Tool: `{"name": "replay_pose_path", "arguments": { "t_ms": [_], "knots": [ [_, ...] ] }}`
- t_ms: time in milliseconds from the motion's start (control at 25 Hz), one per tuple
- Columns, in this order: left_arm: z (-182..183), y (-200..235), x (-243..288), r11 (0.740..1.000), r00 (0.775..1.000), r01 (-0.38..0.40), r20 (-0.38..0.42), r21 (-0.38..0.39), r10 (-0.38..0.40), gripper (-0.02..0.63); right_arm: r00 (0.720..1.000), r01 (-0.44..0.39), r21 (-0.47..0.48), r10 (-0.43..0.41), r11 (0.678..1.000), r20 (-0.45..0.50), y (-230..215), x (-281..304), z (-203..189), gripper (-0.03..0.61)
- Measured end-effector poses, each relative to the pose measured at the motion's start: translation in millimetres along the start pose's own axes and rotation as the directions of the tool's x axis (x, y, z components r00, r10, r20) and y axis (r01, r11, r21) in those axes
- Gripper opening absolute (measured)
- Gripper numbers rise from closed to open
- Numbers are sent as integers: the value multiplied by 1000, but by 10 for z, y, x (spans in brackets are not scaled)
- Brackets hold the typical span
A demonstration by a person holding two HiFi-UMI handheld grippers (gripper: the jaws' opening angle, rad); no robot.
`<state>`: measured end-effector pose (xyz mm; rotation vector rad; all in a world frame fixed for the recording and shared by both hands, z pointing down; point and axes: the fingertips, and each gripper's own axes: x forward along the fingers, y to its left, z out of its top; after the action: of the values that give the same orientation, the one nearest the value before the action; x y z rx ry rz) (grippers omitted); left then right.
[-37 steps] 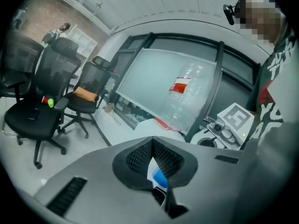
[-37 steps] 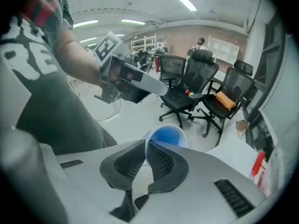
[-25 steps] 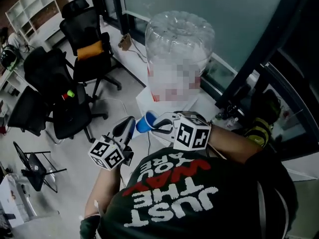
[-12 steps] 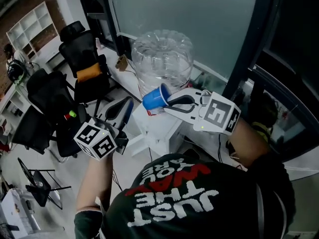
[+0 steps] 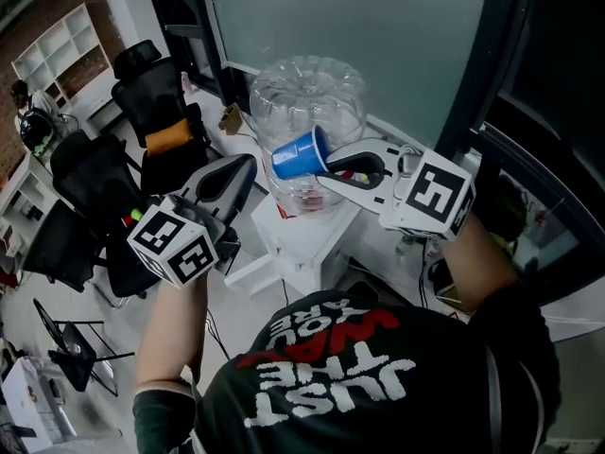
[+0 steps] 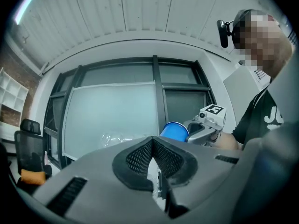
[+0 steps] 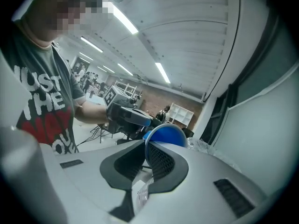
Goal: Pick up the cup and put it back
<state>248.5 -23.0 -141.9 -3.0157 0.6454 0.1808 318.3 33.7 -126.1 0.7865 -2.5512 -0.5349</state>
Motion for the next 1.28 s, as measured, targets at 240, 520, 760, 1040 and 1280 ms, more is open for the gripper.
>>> {"name": "replay_pose_path", "arguments": {
  "t_ms": [240,520,760,1040,1280],
  "knots": [
    [-87,-1,-23,1000,1000,11,-12,6,-11,8,1000,-22,-4,22,1000,-2,57,49,36,49],
    [-111,94,-120,1000,1000,-9,-20,2,9,9,999,-33,-15,33,999,-13,64,172,114,49],
    [-339,185,-288,998,997,-59,-39,-2,59,9,995,-97,-20,96,995,-35,256,382,36,49],
    [-763,419,-675,986,982,-167,-87,16,168,9,977,-208,-17,206,978,-60,568,858,-12,49],
    [-1380,751,-1244,951,943,-307,-151,-41,297,9,936,-334,10,333,942,-114,983,1534,-279,49]
  ]
}}
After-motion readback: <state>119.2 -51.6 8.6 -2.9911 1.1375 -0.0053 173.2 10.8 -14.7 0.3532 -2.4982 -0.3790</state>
